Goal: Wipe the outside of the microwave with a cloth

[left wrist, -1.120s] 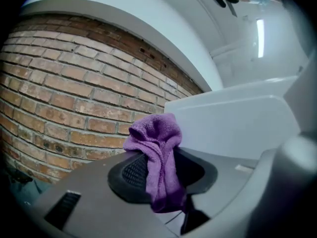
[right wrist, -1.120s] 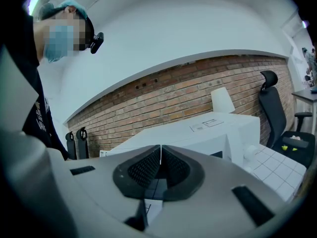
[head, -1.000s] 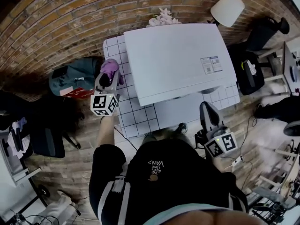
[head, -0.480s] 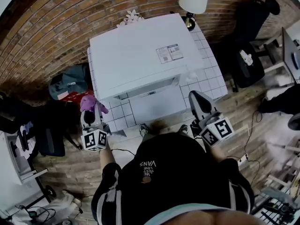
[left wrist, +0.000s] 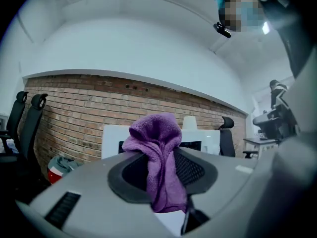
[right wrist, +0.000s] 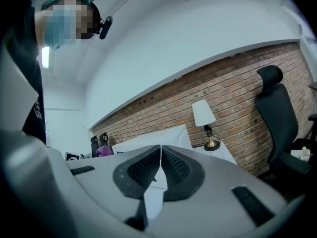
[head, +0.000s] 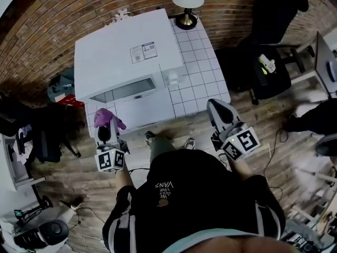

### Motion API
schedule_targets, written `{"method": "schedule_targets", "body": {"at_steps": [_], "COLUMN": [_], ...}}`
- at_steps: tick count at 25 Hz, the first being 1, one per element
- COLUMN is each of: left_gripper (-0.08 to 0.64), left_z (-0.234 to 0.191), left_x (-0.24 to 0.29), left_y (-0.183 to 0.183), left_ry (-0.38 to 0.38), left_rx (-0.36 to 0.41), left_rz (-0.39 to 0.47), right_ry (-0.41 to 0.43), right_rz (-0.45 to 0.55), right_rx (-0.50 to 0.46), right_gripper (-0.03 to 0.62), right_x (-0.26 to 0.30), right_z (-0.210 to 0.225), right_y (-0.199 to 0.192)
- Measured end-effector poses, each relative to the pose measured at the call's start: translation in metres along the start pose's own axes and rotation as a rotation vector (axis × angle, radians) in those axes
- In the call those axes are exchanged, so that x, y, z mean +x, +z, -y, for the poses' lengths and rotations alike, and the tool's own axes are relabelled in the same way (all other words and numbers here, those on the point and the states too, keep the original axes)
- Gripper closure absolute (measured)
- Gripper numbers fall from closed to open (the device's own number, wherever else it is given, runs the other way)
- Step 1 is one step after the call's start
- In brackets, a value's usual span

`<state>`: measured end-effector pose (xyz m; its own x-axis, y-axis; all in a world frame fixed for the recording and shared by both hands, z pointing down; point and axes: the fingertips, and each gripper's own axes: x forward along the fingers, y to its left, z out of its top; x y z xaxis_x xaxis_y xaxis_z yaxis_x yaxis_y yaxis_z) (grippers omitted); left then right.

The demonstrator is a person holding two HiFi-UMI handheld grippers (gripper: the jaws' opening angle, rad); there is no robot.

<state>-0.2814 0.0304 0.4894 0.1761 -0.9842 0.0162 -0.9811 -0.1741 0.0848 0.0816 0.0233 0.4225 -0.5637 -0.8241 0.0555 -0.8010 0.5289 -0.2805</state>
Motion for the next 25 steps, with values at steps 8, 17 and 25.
{"method": "schedule_targets", "body": {"at_steps": [8,17,25], "left_gripper": [0.419,0.419,0.419], "left_z": [0.117,0.189,0.204], "left_x": [0.032,0.103,0.117], "left_y": [0.008,0.041,0.05], "left_ry": [-0.14,-0.256,-0.091], "left_rx": [0.016,-0.05,0.004], "left_rz": [-0.021,0.007,-0.005], "right_ry": [-0.049,-0.05,0.145], "right_rz": [-0.003,0.013,-0.007], "right_rx": [0.021,0.017,0.018], "right_gripper": [0.588,0.588,0.588], "right_x": [-0.026,0.026,0.089], "right_z": [0.065,0.134,0.172], "right_y": [0.005,0.036,0.053]}}
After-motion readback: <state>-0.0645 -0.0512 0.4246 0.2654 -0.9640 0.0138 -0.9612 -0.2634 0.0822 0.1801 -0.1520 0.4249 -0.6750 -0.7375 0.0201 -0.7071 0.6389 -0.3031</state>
